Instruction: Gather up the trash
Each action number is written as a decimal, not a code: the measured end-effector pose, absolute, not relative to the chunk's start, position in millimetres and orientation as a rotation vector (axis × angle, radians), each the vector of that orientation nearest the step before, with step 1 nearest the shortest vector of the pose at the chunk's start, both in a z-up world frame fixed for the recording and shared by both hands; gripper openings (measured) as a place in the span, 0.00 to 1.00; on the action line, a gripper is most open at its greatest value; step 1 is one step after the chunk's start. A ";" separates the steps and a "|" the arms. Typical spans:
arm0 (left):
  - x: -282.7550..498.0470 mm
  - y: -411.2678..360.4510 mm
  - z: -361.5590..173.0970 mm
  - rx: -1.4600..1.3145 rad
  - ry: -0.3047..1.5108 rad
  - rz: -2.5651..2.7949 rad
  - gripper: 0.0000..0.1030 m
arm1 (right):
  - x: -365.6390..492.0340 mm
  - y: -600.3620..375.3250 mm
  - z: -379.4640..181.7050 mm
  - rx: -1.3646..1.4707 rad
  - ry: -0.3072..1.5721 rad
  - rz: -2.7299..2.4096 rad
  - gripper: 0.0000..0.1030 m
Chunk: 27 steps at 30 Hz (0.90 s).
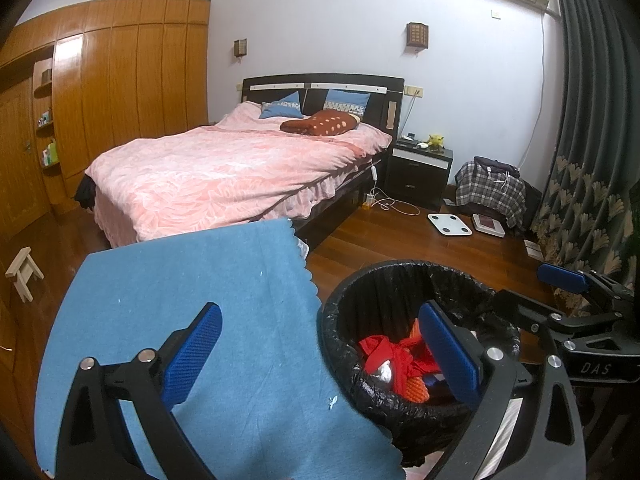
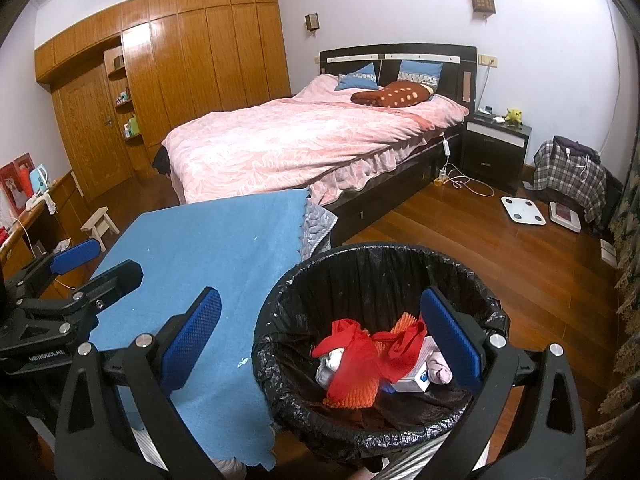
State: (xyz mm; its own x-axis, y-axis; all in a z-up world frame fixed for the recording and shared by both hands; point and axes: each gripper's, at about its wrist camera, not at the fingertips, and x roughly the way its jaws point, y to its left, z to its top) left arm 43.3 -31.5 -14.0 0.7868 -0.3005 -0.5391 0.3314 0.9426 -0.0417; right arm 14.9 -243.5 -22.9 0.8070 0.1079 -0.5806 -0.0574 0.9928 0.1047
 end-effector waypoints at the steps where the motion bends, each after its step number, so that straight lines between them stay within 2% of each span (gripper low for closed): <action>1: 43.1 -31.1 -14.0 0.056 0.572 -0.341 0.94 | 15.4 -243.8 -22.9 0.084 0.626 0.089 0.94; 27: 43.3 -29.8 -13.4 0.056 0.575 -0.341 0.94 | 13.2 -242.6 -22.4 0.085 0.631 0.090 0.94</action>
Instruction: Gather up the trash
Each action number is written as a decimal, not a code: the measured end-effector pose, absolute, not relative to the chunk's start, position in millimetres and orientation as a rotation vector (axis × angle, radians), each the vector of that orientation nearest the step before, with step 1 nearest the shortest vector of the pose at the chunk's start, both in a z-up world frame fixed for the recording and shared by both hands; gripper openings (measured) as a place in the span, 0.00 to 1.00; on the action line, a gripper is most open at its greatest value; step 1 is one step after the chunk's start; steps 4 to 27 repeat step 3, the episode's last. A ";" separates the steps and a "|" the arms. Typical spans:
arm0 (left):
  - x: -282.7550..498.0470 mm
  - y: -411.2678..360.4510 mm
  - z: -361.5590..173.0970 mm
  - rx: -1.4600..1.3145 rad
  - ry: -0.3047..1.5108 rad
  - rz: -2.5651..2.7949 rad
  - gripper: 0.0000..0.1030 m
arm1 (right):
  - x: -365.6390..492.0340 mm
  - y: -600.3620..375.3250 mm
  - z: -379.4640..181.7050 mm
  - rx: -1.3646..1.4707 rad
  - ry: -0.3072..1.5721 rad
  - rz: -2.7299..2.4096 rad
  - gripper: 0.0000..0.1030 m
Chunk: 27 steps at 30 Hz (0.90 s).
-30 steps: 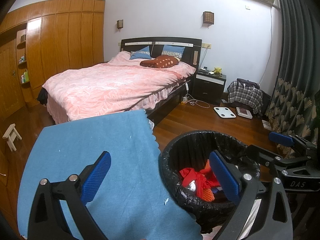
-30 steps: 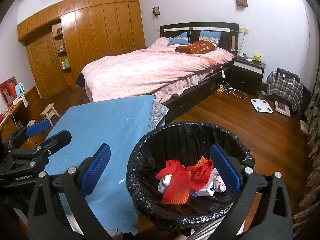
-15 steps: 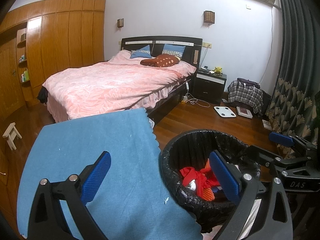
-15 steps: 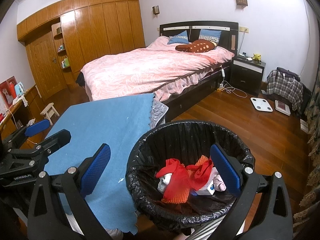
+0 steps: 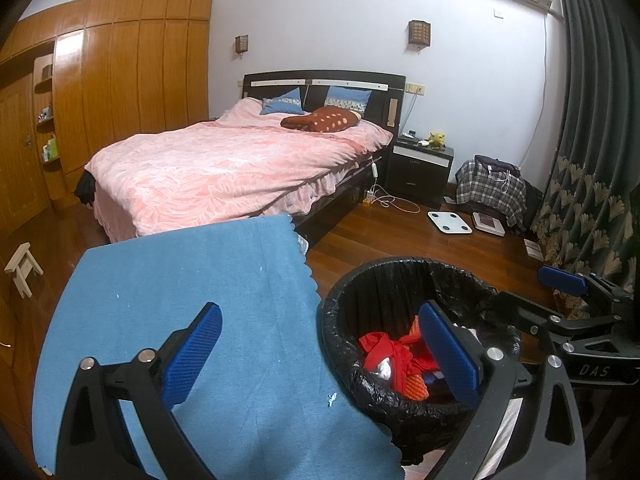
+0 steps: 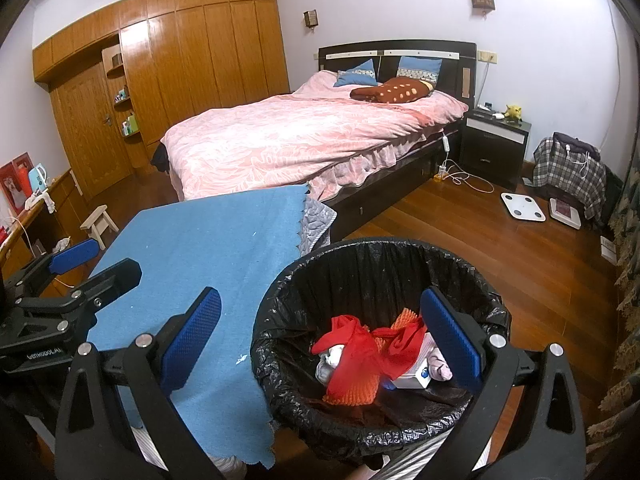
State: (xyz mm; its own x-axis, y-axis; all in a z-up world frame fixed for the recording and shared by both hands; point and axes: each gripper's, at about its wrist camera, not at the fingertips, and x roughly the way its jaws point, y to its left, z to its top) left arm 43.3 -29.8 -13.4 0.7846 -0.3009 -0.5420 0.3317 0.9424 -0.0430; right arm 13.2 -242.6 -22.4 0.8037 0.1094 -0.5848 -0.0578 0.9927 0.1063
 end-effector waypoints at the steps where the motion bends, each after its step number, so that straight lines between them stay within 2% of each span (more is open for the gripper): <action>1: 43.2 -29.8 -13.2 0.055 0.575 -0.342 0.94 | 14.7 -243.1 -22.2 0.085 0.631 0.089 0.94; 27: 43.3 -30.0 -13.1 0.057 0.573 -0.341 0.94 | 14.9 -243.1 -22.1 0.085 0.631 0.089 0.94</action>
